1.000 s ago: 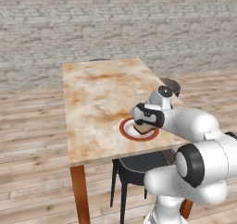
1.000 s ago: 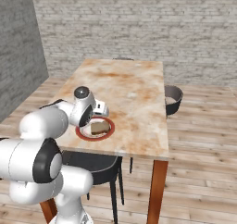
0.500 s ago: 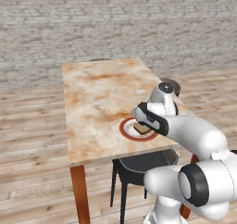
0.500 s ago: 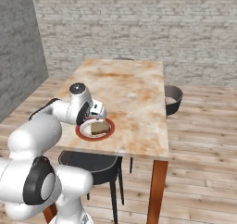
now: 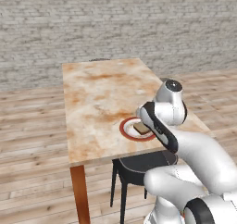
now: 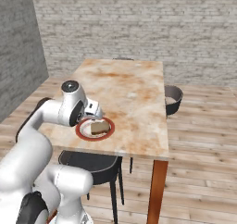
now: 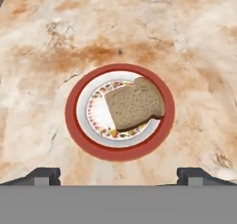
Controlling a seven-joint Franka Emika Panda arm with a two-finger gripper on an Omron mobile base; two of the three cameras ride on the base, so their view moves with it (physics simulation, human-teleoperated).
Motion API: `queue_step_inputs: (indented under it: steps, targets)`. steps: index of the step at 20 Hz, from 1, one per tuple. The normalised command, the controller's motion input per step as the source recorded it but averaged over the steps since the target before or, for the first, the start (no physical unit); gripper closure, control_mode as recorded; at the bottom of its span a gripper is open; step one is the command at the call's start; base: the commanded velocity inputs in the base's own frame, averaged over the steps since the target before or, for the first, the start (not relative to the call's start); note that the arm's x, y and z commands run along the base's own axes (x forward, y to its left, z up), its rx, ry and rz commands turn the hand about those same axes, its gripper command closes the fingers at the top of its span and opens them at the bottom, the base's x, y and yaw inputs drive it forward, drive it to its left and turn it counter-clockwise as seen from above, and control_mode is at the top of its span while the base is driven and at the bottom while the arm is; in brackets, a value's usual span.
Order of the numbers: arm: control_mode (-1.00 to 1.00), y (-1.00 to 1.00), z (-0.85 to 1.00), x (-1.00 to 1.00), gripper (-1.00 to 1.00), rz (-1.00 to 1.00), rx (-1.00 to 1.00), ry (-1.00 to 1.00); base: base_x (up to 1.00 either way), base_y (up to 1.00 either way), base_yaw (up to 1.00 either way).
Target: Start the toaster. Once the lever pops up, take the bread to the plate on the dining counter.
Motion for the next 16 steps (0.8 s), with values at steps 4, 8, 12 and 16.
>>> queue_step_inputs:
  steps: [4, 8, 12, 16]
  targets:
    - [-1.00, 0.00, 0.47, -0.56, -1.00, 0.00, 0.00, 0.00, 0.00, 0.00, 0.00]
    - [-1.00, 0.00, 0.50, -0.74, -1.00, 0.00, 0.00, 0.00, 0.00, 0.00, 0.00]
    - [-1.00, 0.00, 0.45, -0.86, -1.00, 0.00, 0.00, 0.00, 0.00, 0.00, 0.00]
    - [-1.00, 0.00, 0.48, -0.87, -1.00, -0.01, -0.01, 0.00, 0.00, 0.00, 0.00]
